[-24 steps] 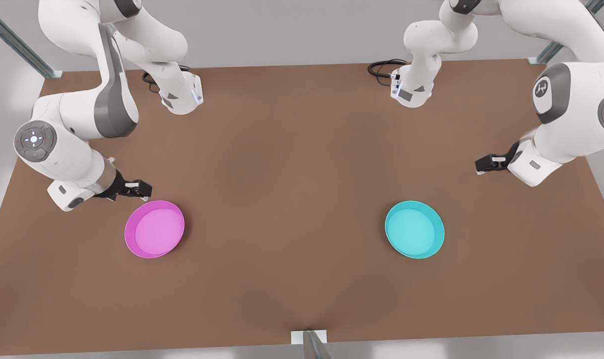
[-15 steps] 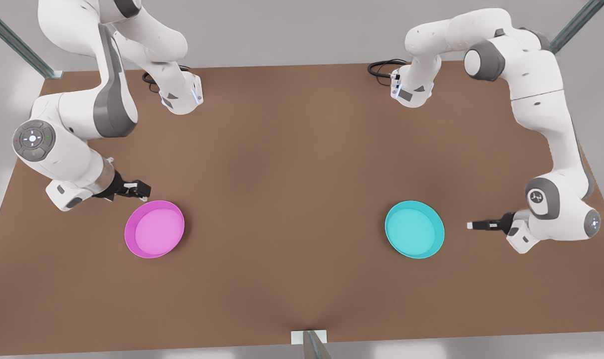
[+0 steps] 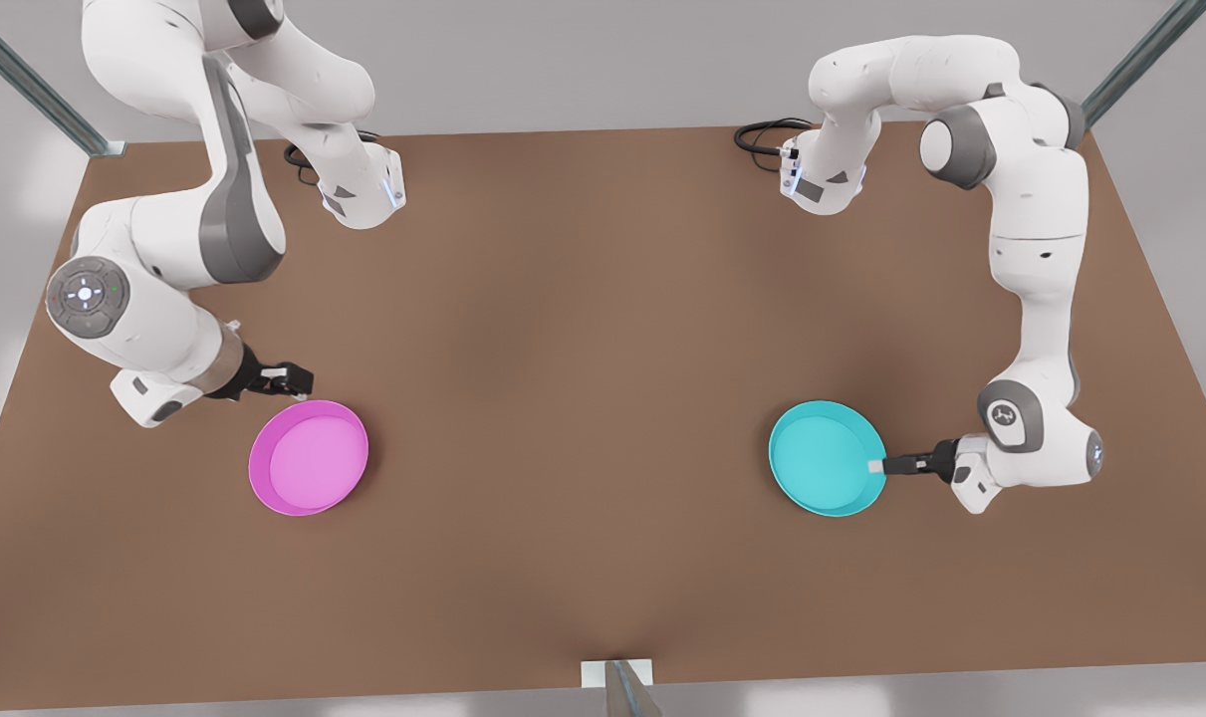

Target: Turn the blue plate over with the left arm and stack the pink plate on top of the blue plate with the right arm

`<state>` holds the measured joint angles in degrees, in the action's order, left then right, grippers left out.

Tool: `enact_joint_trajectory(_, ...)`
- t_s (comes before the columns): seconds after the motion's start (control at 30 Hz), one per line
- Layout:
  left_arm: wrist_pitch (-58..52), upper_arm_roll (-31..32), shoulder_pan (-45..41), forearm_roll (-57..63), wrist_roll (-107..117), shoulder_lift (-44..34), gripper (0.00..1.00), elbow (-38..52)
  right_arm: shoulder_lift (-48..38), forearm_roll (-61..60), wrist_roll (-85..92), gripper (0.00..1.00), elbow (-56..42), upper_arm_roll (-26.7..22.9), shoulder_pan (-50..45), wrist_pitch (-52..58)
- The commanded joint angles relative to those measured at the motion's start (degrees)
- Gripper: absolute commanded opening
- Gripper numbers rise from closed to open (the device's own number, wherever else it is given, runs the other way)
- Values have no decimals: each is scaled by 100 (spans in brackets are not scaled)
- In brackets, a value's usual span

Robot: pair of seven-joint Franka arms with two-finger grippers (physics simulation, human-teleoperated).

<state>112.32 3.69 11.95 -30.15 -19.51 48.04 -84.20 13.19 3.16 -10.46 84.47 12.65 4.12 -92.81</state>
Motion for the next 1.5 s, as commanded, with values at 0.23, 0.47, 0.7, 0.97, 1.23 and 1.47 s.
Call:
enact_joint_trajectory(0.23, -44, 0, 0, -9, -9, 57, 52, 0, -1, 0, 0, 100, 0, 0, -17, 0)
enact_joint_trajectory(0.47, -35, 0, 0, -9, 0, 92, 45, 0, -1, 0, 0, 100, 0, 0, 1, 0)
enact_joint_trajectory(0.7, -35, -9, 0, -9, 0, 118, 41, 0, -1, 0, 9, 100, 0, 0, 10, 0)
enact_joint_trajectory(0.97, -35, -17, 0, -9, 0, 145, 34, 0, -1, 0, 9, 100, 0, 0, 1, 0)
enact_joint_trajectory(1.23, -53, -17, 0, -9, 0, 153, 29, 0, -1, 0, 9, 100, 0, 0, -8, 0)
enact_joint_trajectory(1.47, -97, -26, 0, -9, -18, 145, 21, 0, -1, 0, 9, 100, 8, 0, -8, 0)
